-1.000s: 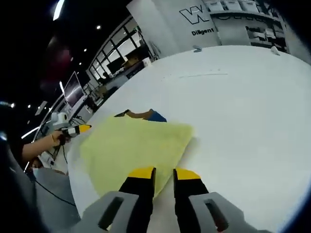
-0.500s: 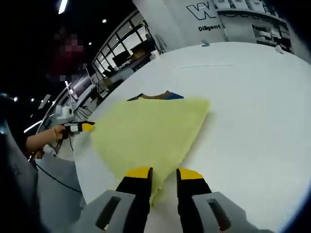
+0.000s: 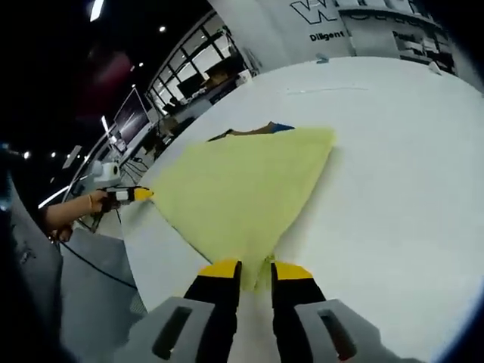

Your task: Fold the garment on the visible template until the final outline fits inside the template.

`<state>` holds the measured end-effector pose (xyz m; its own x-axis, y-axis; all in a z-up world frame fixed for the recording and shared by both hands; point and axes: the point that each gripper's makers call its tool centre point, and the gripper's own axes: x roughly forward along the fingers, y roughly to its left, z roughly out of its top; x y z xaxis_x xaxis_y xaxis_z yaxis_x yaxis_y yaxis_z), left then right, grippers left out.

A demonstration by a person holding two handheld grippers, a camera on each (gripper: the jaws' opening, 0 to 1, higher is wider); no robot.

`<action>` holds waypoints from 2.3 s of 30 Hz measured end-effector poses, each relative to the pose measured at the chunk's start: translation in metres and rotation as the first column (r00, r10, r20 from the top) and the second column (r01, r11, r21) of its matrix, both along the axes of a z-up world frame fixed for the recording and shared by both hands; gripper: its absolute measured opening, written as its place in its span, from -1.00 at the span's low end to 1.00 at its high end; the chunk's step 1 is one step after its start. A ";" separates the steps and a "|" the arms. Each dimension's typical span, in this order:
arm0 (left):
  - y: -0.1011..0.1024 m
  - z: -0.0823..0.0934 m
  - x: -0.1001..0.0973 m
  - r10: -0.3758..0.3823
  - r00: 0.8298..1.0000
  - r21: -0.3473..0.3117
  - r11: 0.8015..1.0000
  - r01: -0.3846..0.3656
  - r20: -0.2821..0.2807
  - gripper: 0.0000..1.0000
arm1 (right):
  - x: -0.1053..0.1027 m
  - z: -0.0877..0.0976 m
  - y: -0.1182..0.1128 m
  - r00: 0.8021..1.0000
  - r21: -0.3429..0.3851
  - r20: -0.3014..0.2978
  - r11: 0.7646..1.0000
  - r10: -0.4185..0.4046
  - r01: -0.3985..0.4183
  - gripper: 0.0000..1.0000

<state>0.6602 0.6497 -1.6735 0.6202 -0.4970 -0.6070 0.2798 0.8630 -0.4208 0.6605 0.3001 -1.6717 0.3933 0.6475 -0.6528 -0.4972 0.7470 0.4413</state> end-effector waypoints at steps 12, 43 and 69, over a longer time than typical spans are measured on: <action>0.002 -0.002 -0.002 0.021 1.000 -0.028 0.999 -0.021 -0.021 -1.00 | -0.016 -0.006 0.005 0.998 0.026 -0.056 0.999 -0.020 0.022 -1.00; 0.001 -0.003 -0.056 -0.083 0.995 0.175 0.980 0.091 -0.052 -1.00 | -0.064 -0.002 -0.004 0.997 0.037 -0.050 0.998 -0.051 0.053 -1.00; 0.044 0.052 -0.068 -0.044 0.980 0.295 0.955 -0.015 0.193 -0.55 | -0.070 0.045 -0.033 0.955 -0.032 0.192 0.971 -0.225 0.236 -0.76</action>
<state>0.5919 0.6932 -1.6219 0.7351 -0.3252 -0.5949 0.3446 0.9349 -0.0852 0.5906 0.2675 -1.6264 0.6455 0.4909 -0.5852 -0.3782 0.8710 0.3135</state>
